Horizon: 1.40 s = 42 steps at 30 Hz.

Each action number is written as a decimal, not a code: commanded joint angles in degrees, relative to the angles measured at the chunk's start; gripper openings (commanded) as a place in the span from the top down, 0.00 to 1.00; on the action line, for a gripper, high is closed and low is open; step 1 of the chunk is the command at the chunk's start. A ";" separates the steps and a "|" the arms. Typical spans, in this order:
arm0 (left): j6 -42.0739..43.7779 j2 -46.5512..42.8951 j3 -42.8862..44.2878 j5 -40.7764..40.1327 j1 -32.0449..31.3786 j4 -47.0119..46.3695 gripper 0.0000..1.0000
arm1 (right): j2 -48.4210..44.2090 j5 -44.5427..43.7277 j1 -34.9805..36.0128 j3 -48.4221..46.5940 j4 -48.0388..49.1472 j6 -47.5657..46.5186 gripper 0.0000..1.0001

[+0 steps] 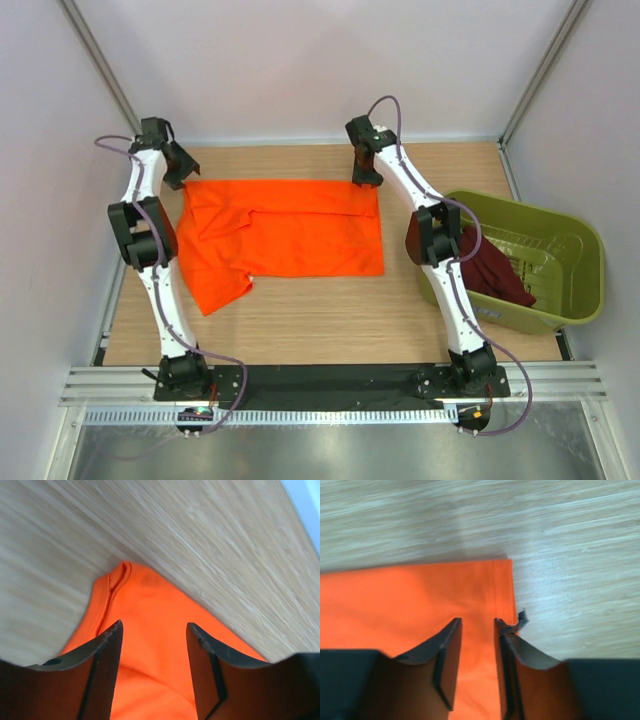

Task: Fold and stack the t-shirts
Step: Fold the tshirt

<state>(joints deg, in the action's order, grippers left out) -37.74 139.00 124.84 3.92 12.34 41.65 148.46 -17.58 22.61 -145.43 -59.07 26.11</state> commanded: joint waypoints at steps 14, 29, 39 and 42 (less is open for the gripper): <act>-2.42 -47.74 -44.11 -15.79 -2.14 9.77 0.49 | -32.69 7.64 16.40 35.41 0.06 -5.45 0.44; -17.55 -73.17 -83.52 -10.87 -2.06 11.01 0.42 | -52.83 16.09 18.79 64.91 10.20 -6.07 0.44; -12.10 -64.22 -80.54 -12.19 -2.06 3.53 0.52 | -57.84 14.77 18.87 70.63 11.17 -6.51 0.44; -11.31 -61.84 -80.19 -13.59 -1.97 2.48 0.55 | -58.37 14.16 18.70 71.51 11.96 -6.51 0.44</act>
<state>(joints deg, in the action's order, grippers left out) -50.54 75.57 42.65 -7.70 10.20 47.40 92.60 -2.42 41.39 -74.52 -49.36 20.18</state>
